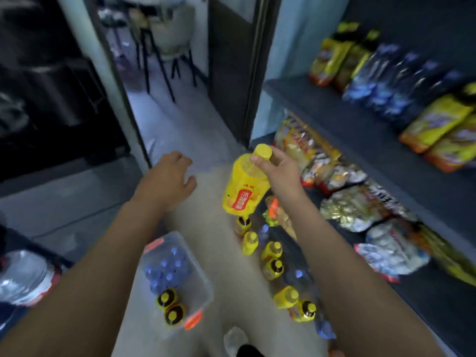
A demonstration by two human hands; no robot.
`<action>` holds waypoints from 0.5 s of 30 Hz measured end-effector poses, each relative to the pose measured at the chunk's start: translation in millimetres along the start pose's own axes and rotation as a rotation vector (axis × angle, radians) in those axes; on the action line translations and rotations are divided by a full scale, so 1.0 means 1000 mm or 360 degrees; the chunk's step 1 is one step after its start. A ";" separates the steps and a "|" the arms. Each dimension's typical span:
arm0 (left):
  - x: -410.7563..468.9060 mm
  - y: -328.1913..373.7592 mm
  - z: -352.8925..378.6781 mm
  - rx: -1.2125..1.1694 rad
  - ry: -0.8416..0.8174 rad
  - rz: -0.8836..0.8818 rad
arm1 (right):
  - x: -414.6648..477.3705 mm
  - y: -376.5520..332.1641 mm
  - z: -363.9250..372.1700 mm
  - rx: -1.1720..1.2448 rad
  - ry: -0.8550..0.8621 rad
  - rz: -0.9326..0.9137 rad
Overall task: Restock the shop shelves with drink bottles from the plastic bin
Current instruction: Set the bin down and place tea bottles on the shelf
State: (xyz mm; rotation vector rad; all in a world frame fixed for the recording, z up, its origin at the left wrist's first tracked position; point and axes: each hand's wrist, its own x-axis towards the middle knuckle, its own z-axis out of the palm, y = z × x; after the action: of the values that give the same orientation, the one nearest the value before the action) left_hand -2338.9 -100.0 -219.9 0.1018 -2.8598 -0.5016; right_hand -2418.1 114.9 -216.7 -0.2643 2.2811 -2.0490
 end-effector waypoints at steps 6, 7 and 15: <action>0.040 0.076 -0.081 0.0006 0.0099 0.0411 | -0.035 -0.097 -0.061 0.0005 0.0418 -0.0217; 0.046 0.088 -0.089 -0.0003 0.0084 0.0447 | -0.043 -0.111 -0.071 -0.0001 0.0478 -0.0230; 0.066 0.198 -0.119 -0.0124 0.0112 0.0834 | -0.109 -0.174 -0.150 -0.0144 0.0906 -0.0312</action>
State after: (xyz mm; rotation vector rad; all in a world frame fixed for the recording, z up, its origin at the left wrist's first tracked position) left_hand -2379.9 39.6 -29.2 -0.6116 -2.6401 -0.4807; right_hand -2320.4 263.1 -34.6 0.1188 2.7649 -2.3596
